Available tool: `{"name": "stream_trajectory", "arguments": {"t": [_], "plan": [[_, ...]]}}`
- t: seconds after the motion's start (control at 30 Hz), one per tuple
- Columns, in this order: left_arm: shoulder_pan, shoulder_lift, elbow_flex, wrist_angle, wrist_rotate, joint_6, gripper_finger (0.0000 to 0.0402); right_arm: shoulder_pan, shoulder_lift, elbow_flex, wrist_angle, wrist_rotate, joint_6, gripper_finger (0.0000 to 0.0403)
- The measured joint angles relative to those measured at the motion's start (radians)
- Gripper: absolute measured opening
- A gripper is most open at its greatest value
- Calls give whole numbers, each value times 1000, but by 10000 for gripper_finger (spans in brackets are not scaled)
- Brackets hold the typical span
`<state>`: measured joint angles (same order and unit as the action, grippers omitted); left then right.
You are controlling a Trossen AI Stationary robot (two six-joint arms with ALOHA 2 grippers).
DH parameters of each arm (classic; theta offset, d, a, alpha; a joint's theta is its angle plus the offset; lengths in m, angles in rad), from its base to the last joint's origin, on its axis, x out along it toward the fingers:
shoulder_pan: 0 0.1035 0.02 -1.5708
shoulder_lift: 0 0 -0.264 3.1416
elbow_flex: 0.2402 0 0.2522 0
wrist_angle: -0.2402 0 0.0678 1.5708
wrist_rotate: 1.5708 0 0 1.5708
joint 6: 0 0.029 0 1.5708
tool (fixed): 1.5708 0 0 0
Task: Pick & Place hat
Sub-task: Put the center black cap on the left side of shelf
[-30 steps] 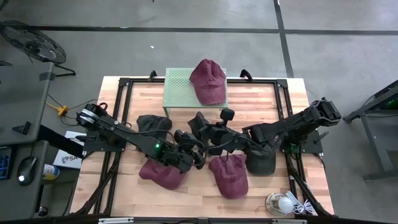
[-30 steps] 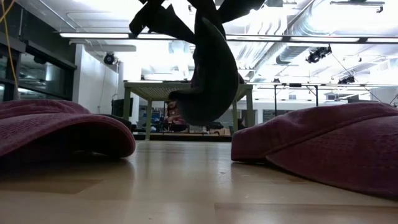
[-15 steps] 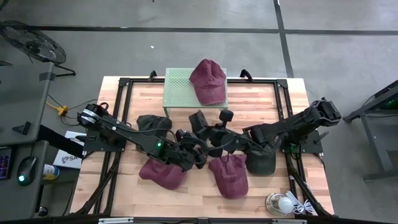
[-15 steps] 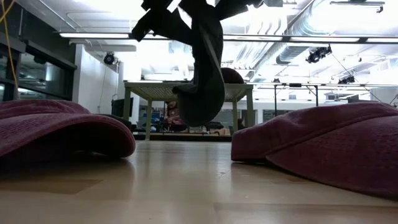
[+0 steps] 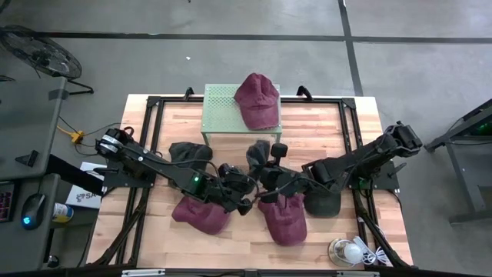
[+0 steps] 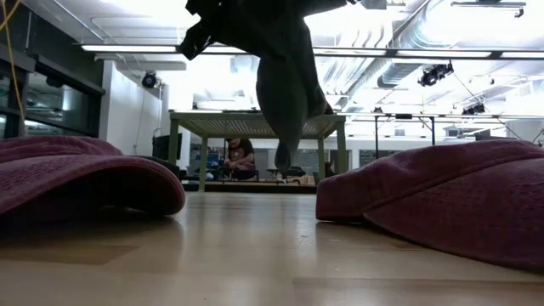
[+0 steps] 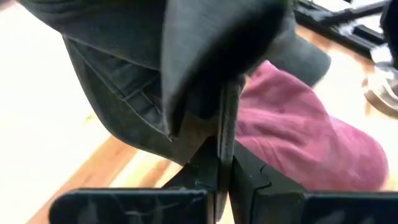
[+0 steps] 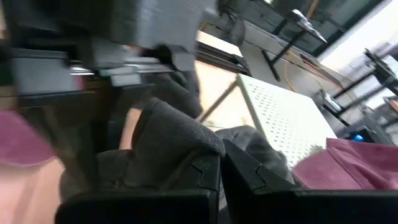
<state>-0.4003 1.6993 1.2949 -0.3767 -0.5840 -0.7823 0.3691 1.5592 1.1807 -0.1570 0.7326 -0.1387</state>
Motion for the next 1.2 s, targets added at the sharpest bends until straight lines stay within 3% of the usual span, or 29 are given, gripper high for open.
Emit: {"name": "stream_trajectory", "arguments": {"t": [0.23,0.47,0.63,0.8,1.0,1.2], "plan": [[-15,2,-1,-53,116,44,7,83,-58,28,-26,41,1,34],[-46,-22,-1,-69,137,115,7,168,-143,27,-194,99,125,126],[-82,-87,-1,-82,127,214,7,189,-153,26,-384,92,282,187],[-144,-187,-1,-117,46,295,7,205,-153,-12,-478,123,417,215],[-233,-291,-1,-169,-102,345,7,221,-155,-129,-416,197,481,213],[-307,-341,1,-118,-158,453,7,220,-154,-277,-72,189,371,209]]}}
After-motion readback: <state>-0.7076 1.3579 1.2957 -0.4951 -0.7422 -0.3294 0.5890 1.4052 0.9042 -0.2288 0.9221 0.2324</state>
